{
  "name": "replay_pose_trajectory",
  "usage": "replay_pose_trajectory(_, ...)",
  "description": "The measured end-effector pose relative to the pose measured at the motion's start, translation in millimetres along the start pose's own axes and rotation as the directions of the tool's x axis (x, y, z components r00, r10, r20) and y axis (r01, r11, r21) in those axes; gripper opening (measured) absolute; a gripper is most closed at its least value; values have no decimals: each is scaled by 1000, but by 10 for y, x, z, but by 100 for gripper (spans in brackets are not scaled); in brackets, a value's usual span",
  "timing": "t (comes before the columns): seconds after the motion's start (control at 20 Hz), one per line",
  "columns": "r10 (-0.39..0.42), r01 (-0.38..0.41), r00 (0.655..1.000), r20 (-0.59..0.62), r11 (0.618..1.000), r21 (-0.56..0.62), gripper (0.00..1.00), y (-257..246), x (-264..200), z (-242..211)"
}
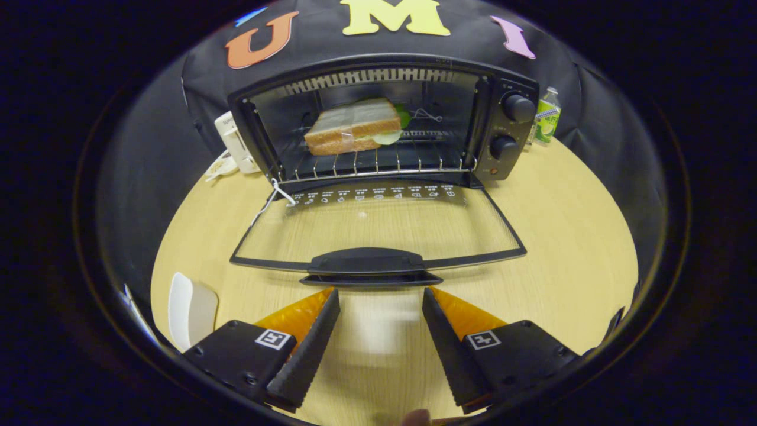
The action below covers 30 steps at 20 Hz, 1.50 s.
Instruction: Open the toaster oven, put the food inside, and close the toaster oven door.
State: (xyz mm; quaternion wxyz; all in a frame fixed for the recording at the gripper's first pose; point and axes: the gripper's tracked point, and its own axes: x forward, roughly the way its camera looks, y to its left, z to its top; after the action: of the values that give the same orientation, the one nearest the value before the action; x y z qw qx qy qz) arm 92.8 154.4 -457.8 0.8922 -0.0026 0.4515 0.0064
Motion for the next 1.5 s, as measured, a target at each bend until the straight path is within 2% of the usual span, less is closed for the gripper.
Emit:
replay_pose_trajectory(0.15,9,-10,999,35,1000,9,93,7,-181,100)
replay_pose_trajectory(0.3,8,-5,993,115,999,-34,92,22,-390,270)
replay_pose_trajectory(0.45,1,34,965,261,991,-129,93,-16,-641,679)
replay_pose_trajectory(0.55,8,38,949,315,990,-138,93,20,-892,940)
replay_pose_trajectory(0.8,28,21,889,458,995,-102,93,38,-1608,1574)
replay_pose_trajectory(1.15,89,-48,781,618,995,-82,93,267,-2636,2114)
replay_pose_trajectory(1.3,105,-70,736,669,994,-80,93,310,-3112,2231)
replay_pose_trajectory(1.5,86,-66,708,701,996,-56,100,288,-3594,2203)
